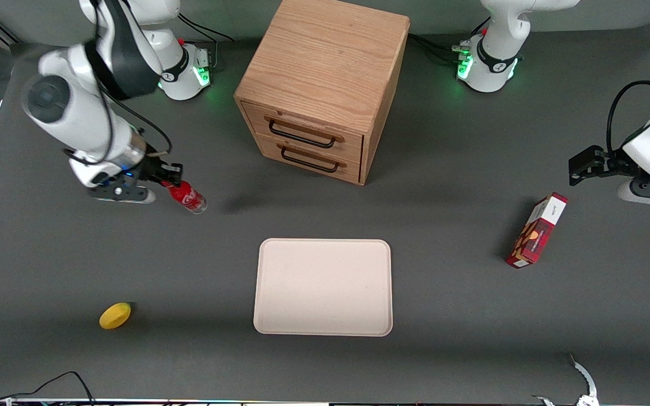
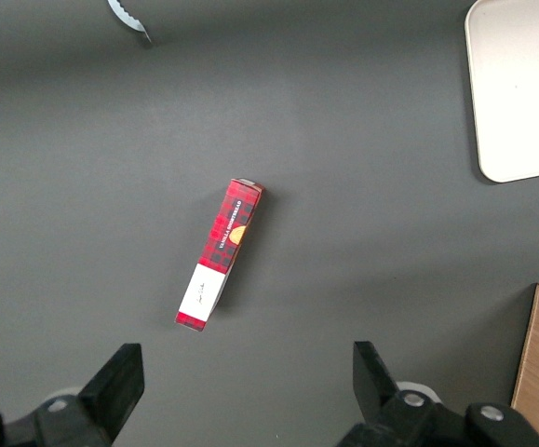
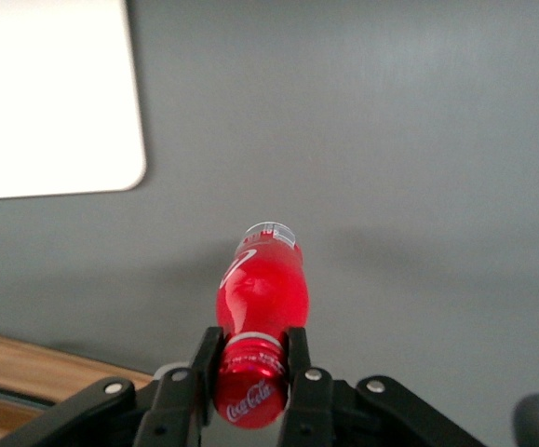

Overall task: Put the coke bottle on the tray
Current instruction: 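Close the right gripper around the bottle's cap end, then carry the held bottle over to the edge of the beige tray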

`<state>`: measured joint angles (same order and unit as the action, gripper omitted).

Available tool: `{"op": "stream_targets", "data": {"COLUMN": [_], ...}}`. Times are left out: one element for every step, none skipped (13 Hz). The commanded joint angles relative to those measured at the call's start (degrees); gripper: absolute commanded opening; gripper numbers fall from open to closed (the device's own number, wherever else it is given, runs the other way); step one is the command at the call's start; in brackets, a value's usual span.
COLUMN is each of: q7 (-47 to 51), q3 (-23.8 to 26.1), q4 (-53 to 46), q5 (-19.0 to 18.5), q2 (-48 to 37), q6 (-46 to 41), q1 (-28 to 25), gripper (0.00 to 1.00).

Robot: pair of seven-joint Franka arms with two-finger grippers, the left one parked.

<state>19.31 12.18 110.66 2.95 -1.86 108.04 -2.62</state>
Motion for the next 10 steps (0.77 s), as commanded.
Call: {"op": "stream_targets", "data": {"q7": [-1.56,-0.25,2.9,6.5,11.06,15.72,18.55,22.06,25.66,28.22], "q3": [0.03,0.64,0.65,0.74,0.83,0.83,0.83,0.74,0.74,0.74], "q4": [-23.46,-33.3,-41.84,-48.8,-54.09,-58.49,-60.1,-60.29,-60.3,-60.21], "q5": [-0.14,-0.48,-0.75,-0.84,-0.92,-1.8,-3.28,-4.26,-4.61,-4.96], "q2": [9.64,15.34,21.31,26.77,31.7,36.79,40.5,43.23,45.7,48.24], "q6": [-13.77,-19.04,-22.49,-23.05,-22.53,-20.96,-17.29,-12.55,-8.15,-4.28], "q1": [-0.36,-0.63,-2.37,-3.95,-5.97,-8.08,-9.06,-10.46,-10.99,-11.87], "gripper": [0.0,0.0,0.0,0.0,0.0,0.0,0.0,0.0,0.0,0.0]}}
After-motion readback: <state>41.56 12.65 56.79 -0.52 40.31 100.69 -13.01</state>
